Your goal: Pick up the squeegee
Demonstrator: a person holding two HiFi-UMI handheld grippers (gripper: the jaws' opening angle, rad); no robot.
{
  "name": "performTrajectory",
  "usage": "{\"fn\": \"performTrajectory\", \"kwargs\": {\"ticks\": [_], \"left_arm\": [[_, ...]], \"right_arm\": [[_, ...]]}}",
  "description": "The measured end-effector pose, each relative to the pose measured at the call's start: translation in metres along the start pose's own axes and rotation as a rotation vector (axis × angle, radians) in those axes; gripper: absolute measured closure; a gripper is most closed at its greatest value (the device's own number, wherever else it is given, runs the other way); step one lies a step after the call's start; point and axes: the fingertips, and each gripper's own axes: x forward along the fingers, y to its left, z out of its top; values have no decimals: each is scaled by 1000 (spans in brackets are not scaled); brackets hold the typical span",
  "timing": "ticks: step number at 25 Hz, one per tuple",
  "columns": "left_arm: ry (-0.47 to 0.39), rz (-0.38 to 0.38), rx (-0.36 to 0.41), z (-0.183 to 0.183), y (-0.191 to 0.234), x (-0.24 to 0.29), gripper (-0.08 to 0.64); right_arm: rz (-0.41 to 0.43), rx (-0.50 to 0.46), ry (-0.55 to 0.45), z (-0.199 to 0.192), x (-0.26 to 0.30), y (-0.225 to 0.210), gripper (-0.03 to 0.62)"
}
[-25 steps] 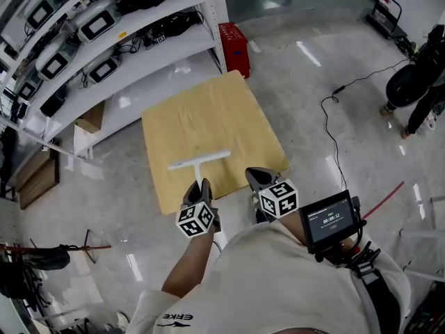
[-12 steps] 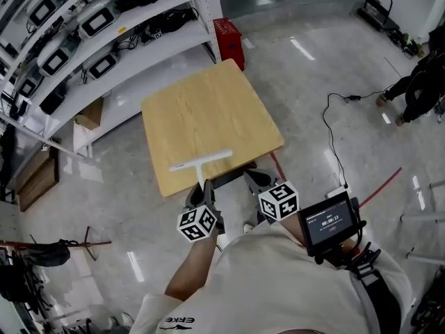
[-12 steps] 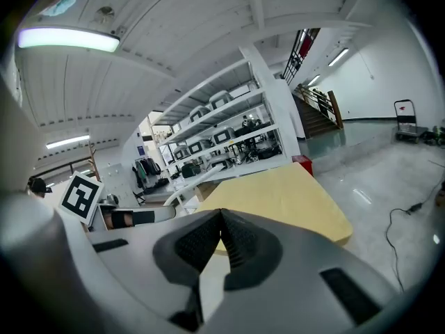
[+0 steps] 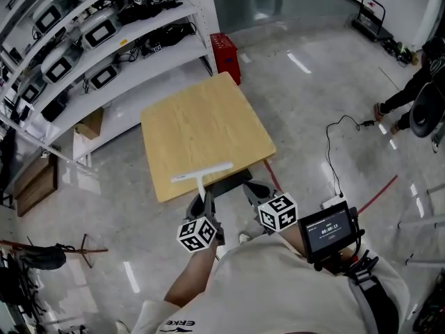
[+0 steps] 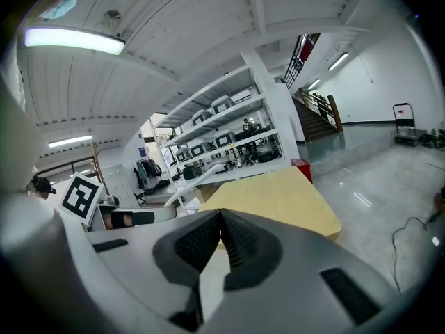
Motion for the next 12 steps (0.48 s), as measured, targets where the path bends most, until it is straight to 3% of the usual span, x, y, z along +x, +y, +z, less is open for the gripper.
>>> {"fn": "performTrajectory", "kwargs": {"ticks": [6,12], "left_arm": [[-4,1,5,0,-14,-3,479],[-24,24,-13,-17,-20,-16,479]], "right_arm": [[7,7,-12,7,-10,-4,589],[49,4,-1,-10,-19,0,589]]}}
